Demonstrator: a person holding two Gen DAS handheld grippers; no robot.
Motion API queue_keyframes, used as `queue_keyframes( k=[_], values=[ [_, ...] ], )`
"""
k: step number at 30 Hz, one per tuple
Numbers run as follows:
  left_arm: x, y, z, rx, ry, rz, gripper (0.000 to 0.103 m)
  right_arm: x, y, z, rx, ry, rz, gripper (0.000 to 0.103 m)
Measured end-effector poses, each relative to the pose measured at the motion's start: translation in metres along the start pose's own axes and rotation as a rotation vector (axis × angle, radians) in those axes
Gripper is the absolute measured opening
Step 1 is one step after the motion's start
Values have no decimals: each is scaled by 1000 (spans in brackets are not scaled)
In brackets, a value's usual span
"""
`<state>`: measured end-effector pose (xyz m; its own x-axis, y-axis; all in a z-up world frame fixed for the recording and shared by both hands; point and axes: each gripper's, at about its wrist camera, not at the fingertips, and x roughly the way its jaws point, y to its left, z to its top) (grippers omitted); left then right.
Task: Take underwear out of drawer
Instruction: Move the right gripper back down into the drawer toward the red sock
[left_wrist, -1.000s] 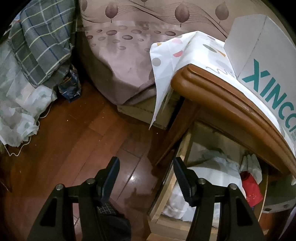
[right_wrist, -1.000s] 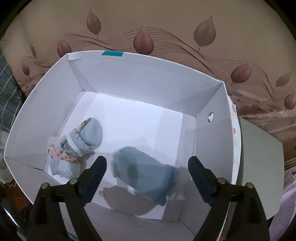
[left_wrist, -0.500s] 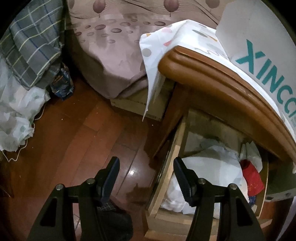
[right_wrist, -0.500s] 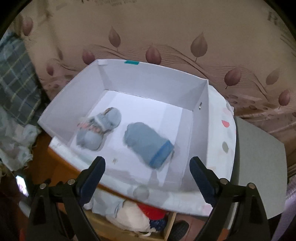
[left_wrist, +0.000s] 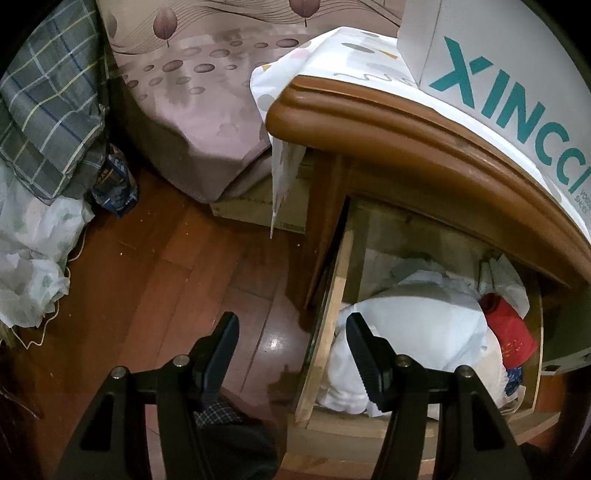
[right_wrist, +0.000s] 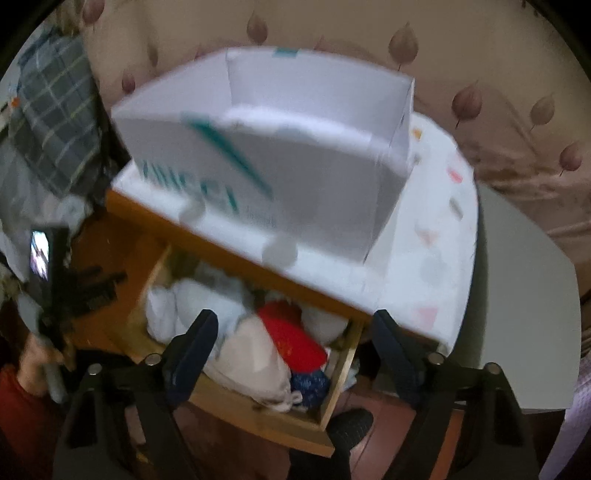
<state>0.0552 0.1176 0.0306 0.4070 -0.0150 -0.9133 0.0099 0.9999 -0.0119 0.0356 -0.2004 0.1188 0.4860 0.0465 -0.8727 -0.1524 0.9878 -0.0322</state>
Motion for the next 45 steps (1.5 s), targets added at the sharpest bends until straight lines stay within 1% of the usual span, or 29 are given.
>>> queue_keyframes(
  k=[3,5,8,11,17,21,24,26,27,30,32,33,35,38,42,45],
  values=[
    [1,1,1,-11,5,-12,62,28,6,-20,-67,41,-13,75],
    [1,2,1,-10,9,-11,62,45,10,-31,-109,68,-26,67],
    [2,2,1,-6,12,-23,62,74,13,-42,-157,103,-29,61],
    [5,3,0,-4,24,-26,62,98,12,-47,-182,129,-28,60],
    [9,0,-1,-2,41,-29,62,139,18,-53,-269,167,-55,58],
    [11,-4,-2,10,50,-27,62,154,19,-57,-326,173,-48,58],
    [13,-8,-3,24,54,-23,62,164,20,-57,-371,180,-61,58],
    [14,-9,-3,24,63,-34,62,171,21,-58,-394,187,-57,57],
    [16,-10,-3,24,69,-37,62,177,23,-58,-413,199,-67,57],
    [18,-10,-4,27,81,-42,62,183,33,-60,-491,175,-85,57],
    [20,-10,-4,24,91,-47,62,192,40,-63,-527,201,-86,56],
    [21,-10,-4,22,96,-52,62,198,41,-64,-535,214,-94,55],
    [23,-9,-4,14,105,-64,62,206,41,-64,-534,228,-87,48],
    [25,-8,-5,11,115,-67,62,214,38,-61,-527,236,-85,47],
    [28,-12,-6,24,125,-70,62,229,42,-60,-537,271,-92,47],
    [28,-16,-7,43,133,-81,62,230,44,-57,-517,289,-89,39]
  ],
)
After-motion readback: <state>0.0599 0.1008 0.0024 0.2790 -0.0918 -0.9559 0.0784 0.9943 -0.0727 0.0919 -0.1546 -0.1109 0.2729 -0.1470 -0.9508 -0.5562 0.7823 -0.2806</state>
